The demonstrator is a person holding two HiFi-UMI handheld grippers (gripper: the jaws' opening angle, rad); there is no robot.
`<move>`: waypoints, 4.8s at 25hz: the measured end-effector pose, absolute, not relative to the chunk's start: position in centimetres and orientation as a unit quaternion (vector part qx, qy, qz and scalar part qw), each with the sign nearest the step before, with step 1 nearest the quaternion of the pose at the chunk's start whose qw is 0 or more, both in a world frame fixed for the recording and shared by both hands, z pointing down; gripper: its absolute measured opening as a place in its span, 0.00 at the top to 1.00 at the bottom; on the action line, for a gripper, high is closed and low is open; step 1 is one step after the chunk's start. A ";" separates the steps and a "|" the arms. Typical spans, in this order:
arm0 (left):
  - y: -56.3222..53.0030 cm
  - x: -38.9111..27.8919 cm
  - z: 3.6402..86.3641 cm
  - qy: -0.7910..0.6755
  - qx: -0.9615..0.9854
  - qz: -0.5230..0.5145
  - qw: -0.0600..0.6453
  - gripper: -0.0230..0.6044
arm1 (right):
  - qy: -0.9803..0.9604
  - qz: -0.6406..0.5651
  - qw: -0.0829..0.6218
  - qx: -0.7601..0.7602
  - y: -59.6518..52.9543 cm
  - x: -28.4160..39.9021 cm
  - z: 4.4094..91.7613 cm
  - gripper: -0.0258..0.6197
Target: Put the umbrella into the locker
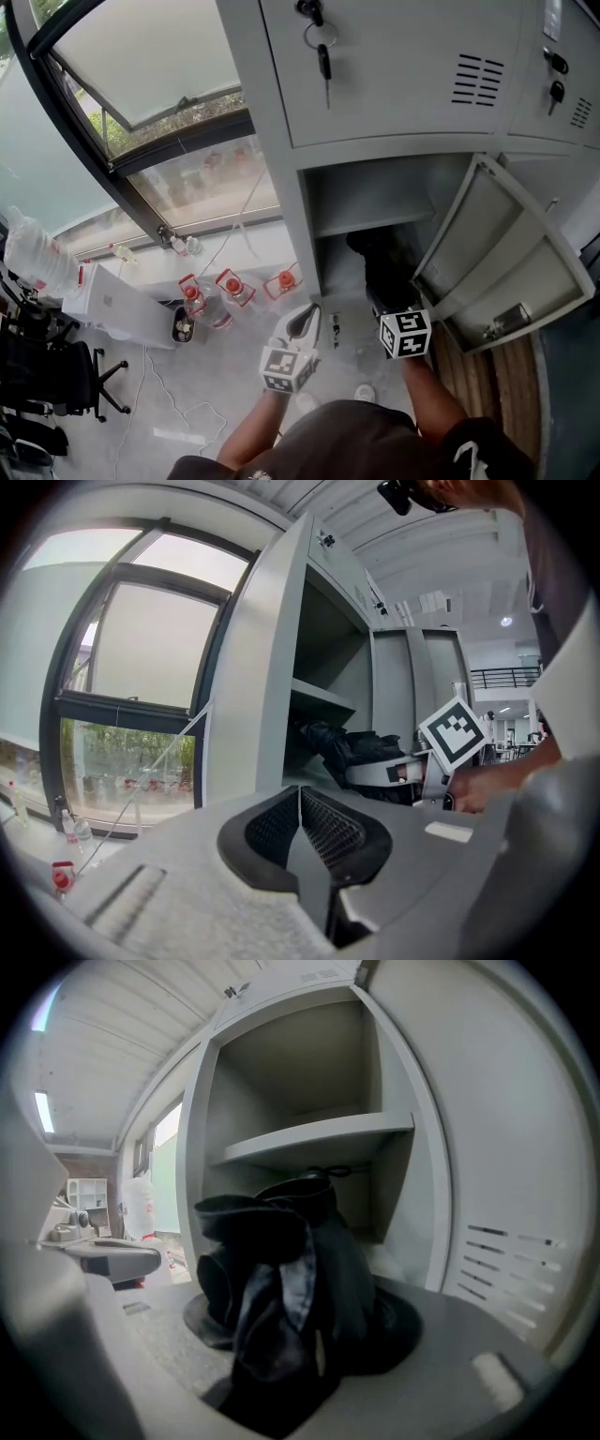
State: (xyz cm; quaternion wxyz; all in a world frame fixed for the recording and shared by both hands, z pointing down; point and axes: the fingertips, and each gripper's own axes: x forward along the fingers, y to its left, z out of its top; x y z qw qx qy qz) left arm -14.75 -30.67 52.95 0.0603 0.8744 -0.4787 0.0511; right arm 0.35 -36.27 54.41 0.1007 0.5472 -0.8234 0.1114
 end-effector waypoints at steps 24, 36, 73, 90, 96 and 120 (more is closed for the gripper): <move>-31.3 -14.5 52.8 -0.476 0.876 0.050 0.051 0.95 | -0.802 0.108 0.189 0.556 -44.0 -1.1 55.3 0.58; -31.8 -16.2 52.5 -0.489 0.869 0.056 0.044 0.95 | -0.787 0.136 0.244 0.551 -47.3 -1.8 57.7 0.58; -32.5 -15.8 51.3 -0.478 0.876 0.031 0.056 0.95 | -0.824 0.055 0.168 0.539 -40.7 -2.7 50.4 0.41; -31.8 -13.6 48.6 -0.453 0.889 0.006 0.071 0.95 | -0.819 0.000 0.116 0.562 -35.9 -1.2 47.9 0.86; -31.7 -13.7 47.9 -0.456 0.889 0.000 0.049 0.95 | -0.817 0.000 0.101 0.568 -35.1 -1.0 47.6 0.95; -31.1 -13.7 48.4 -0.457 0.888 0.007 0.049 0.95 | -0.816 0.001 0.104 0.568 -33.9 -1.0 48.0 0.96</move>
